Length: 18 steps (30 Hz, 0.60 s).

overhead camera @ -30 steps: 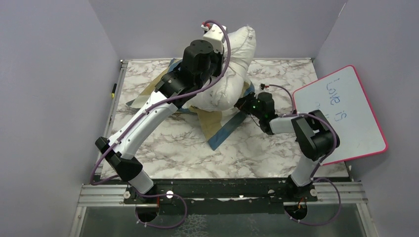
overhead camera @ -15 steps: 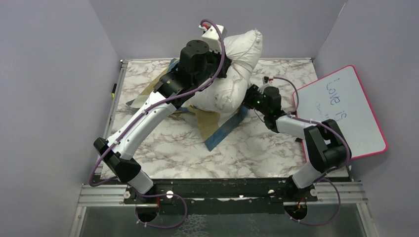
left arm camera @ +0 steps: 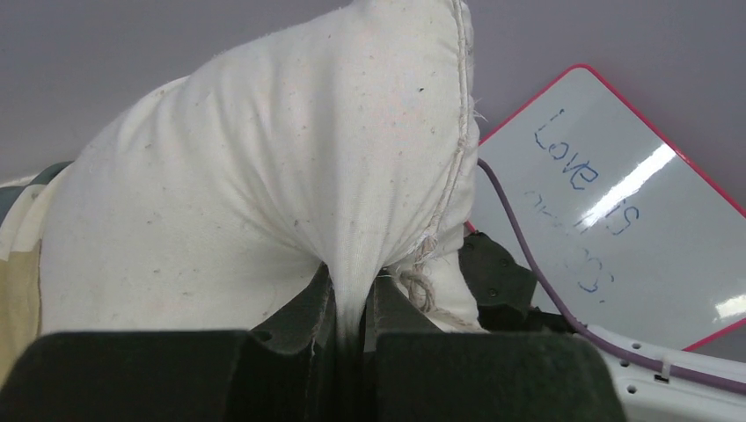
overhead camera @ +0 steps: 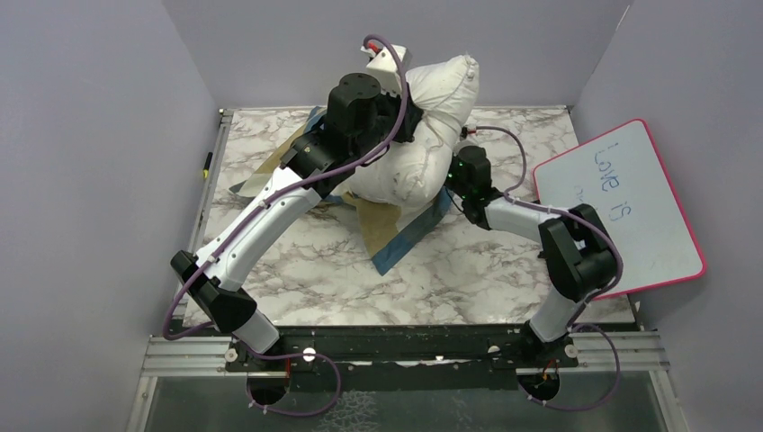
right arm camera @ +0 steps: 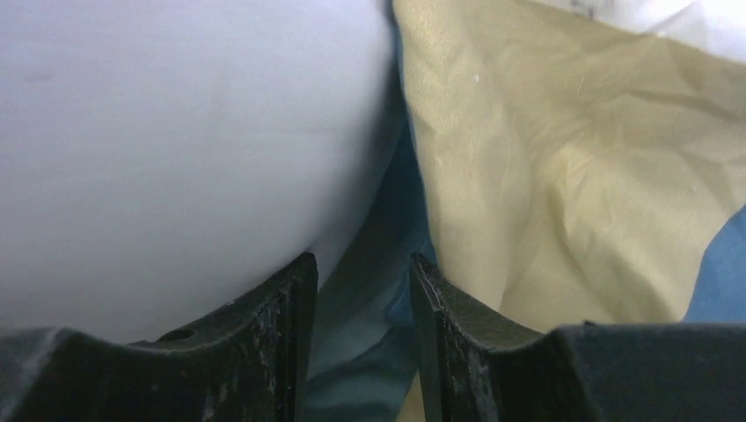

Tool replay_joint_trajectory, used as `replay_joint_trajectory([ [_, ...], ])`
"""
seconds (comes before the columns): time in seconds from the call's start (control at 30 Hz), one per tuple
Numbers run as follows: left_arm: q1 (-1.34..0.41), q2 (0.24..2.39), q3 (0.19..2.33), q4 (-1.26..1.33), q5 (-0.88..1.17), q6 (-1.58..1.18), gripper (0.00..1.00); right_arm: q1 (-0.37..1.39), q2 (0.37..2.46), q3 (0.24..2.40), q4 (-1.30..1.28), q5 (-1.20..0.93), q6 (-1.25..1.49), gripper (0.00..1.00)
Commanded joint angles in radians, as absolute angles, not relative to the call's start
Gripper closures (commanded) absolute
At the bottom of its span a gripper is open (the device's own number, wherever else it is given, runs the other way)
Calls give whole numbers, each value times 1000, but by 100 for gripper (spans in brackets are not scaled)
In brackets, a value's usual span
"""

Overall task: Put the pillow into the pillowcase
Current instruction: Stuff the pillow into the pillowcase.

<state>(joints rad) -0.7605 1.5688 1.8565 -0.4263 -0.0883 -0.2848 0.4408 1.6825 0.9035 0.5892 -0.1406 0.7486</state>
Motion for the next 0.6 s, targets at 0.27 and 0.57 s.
replay_joint_trajectory([
  [0.27, -756, 1447, 1839, -199, -23, -403, 100, 485, 1943, 1080, 560, 234, 638, 42],
  [0.57, -757, 1427, 1825, -143, 27, -476, 100, 535, 2100, 1258, 433, 388, 708, 39],
])
